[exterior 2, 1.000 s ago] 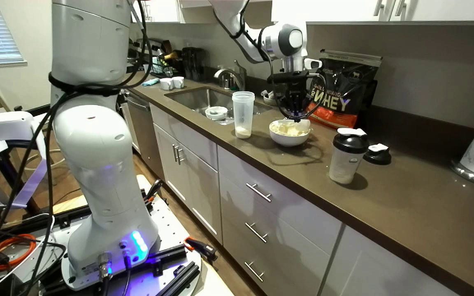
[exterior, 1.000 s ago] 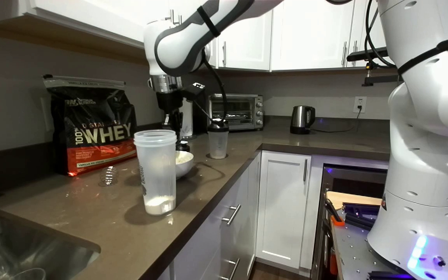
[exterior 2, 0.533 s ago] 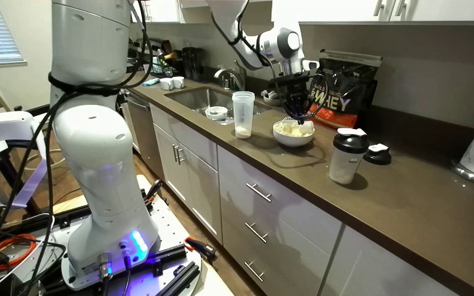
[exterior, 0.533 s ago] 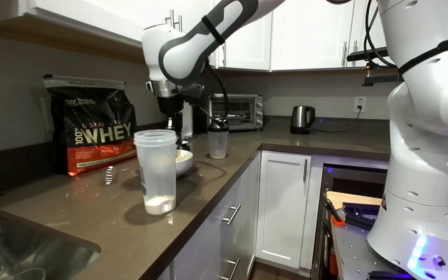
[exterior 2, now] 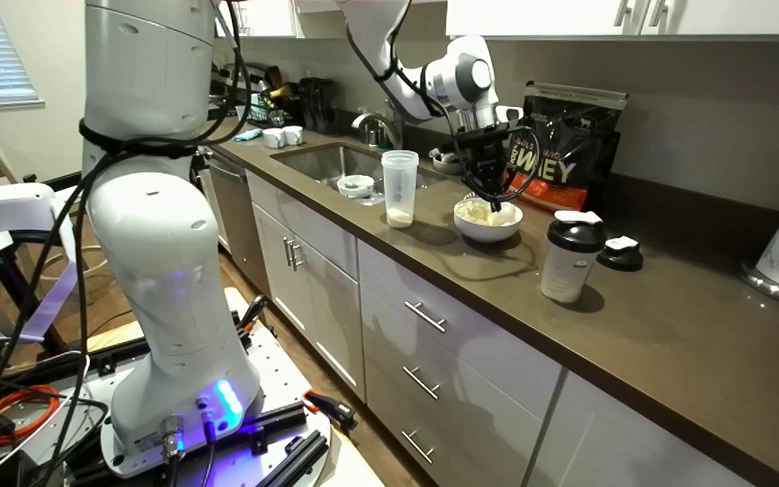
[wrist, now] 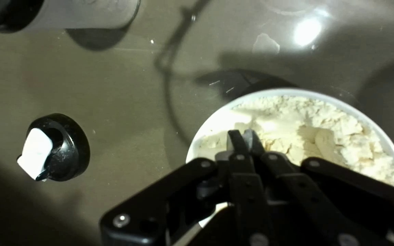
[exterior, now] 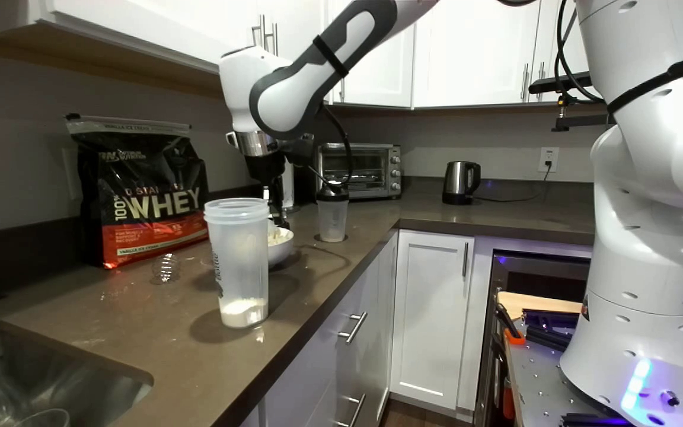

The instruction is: Take a scoop of whey from the bowl and put it in the shaker bottle

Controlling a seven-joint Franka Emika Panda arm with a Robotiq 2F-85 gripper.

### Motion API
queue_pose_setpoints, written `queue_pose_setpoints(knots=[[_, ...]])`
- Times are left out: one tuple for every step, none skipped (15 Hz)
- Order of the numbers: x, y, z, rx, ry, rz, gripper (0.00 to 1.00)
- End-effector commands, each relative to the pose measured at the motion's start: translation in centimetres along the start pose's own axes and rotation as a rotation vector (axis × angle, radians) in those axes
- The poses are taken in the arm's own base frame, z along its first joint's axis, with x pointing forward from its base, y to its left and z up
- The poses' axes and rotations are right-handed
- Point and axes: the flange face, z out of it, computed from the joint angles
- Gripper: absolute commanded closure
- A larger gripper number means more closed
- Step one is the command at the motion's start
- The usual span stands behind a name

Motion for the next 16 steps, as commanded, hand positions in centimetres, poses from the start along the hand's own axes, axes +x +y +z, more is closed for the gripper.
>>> queue_pose_setpoints(knots=[[-0.4,-0.4,0.1,0.002,0.000,-0.005,0.99],[-0.3,-0.6,0.1,0.003,0.000,-0.008,0.99],[-0.3,-0.7,0.1,0.006,0.000,-0.009,0.99],[-0.3,-0.8,0.1,0.013,-0.001,-0.010,0.99],[-0.2,-1.0,0.0,0.020,-0.002,-0.009,0.99],[-0.2,-1.2,0.0,0.027,0.000,-0.009,0.99],[-0.1,-1.5,-0.1,0.034,0.000,-0.012,0.99],[-0.1,-1.8,-0.2,0.037,0.003,-0.018,0.99],[0.0,-2.1,-0.2,0.038,0.004,-0.024,0.99],[0.0,-2.5,-0.3,0.041,0.005,-0.032,0.99],[0.1,-2.8,-0.3,0.044,0.006,-0.038,0.99],[0.2,-3.2,-0.4,0.048,0.008,-0.045,0.99],[0.2,-3.6,-0.4,0.052,0.008,-0.050,0.99],[0.2,-3.9,-0.4,0.055,0.008,-0.054,0.99],[0.2,-4.2,-0.4,0.059,0.008,-0.057,0.99],[0.3,-4.4,-0.4,0.063,0.008,-0.060,0.99]])
